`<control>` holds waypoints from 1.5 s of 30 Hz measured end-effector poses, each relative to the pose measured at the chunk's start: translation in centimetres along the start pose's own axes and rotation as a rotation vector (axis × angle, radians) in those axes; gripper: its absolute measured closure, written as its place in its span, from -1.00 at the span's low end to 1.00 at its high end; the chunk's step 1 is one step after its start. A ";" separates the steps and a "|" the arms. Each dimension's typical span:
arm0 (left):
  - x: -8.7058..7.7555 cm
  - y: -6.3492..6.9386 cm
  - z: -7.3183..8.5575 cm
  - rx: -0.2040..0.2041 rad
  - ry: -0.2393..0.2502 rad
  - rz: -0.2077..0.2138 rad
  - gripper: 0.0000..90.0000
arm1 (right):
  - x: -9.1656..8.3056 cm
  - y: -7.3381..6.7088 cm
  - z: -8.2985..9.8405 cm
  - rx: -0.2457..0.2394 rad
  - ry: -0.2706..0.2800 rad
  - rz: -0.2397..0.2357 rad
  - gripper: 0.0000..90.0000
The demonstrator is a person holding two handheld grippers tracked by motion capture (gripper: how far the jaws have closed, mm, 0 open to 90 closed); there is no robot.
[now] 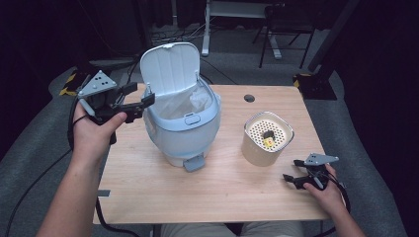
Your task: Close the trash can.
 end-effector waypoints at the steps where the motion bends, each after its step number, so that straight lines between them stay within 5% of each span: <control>1: 0.2 -0.2 -0.2 -0.005 0.001 -0.009 -0.32 | 0.0 0.0 0.0 0.000 0.000 0.000 -0.58; 11: 3.4 -3.4 -1.8 -0.031 -0.011 -0.099 -0.35 | 0.0 0.0 0.0 0.002 0.003 0.000 -0.58; 20: 5.3 -4.0 -2.9 -0.063 0.036 -0.056 -0.31 | 0.0 0.0 0.0 0.003 0.002 0.002 -0.58; 32: 5.6 -2.7 -3.4 -0.048 0.055 -0.002 -0.19 | 0.0 0.0 0.0 0.003 0.002 0.002 -0.58; 38: 4.6 -2.4 -3.2 -0.036 0.055 0.037 -0.03 | 0.0 0.0 0.0 0.003 0.002 0.002 -0.58; 45: 2.9 -0.3 -2.2 0.017 0.050 0.087 -0.03 | 0.0 0.0 0.0 0.003 0.002 0.002 -0.58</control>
Point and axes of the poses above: each handheld gripper's, and its own axes: x roughly forward along the jaws, z roughly out of its underside, y roughly to its right, the point moved 9 cm from there along x, roughly forward along the jaws, and after that the axes turned 15 degrees about -z, right-handed, at the moved point
